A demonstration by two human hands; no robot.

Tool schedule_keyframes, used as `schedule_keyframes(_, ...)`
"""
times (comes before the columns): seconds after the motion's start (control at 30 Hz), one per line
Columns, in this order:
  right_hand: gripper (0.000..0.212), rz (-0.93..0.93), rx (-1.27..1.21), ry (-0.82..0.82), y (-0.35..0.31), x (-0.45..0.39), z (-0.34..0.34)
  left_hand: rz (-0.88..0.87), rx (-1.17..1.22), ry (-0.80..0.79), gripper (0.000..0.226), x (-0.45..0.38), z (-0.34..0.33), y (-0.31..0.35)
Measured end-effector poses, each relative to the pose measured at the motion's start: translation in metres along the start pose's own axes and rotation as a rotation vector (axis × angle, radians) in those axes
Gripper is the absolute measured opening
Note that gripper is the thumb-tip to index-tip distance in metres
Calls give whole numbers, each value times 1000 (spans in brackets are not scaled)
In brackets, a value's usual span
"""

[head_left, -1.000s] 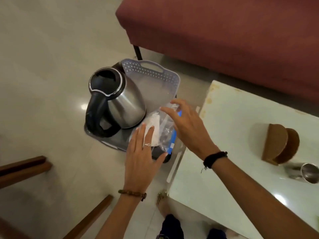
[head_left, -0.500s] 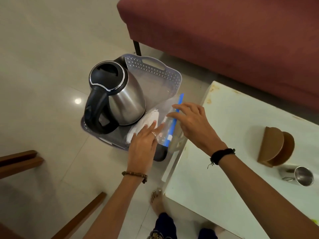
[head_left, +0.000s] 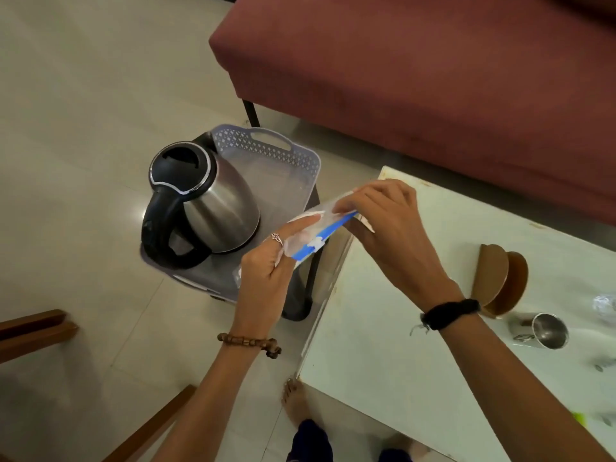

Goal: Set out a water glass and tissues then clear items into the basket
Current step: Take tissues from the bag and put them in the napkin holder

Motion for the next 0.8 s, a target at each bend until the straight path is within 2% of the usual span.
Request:
schedule_keyframes(0.17,15,-39,60,54,27,31,59,-129,150,-97,27,6,-31,49)
schedule_keyframes(0.33,10,-216,89,-109,82,73,67,-147,154,-196,27,14,-84,60)
schedule_keyframes(0.47,11,-337,92,-198,126,119,58,-143,131,-206,16,33,-128,45)
schedule_keyframes(0.63,12,-464,25,-261,161,171,45,-21,54,-325,13,50,-173,14)
schedule_keyframes(0.8,16,-542,-10,-318,181,192,39,-26,-38,-385,12,53,-196,9)
Point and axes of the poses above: each hand's wrist, its own x-axis away from the middle knuckle, its own z-axis out of the back of the hand, y = z × x, the point moved 5 cm from there along -x, towards the middle knuckle, and after that the axes turned 4 degrees about -z, right-handed, at the moved point
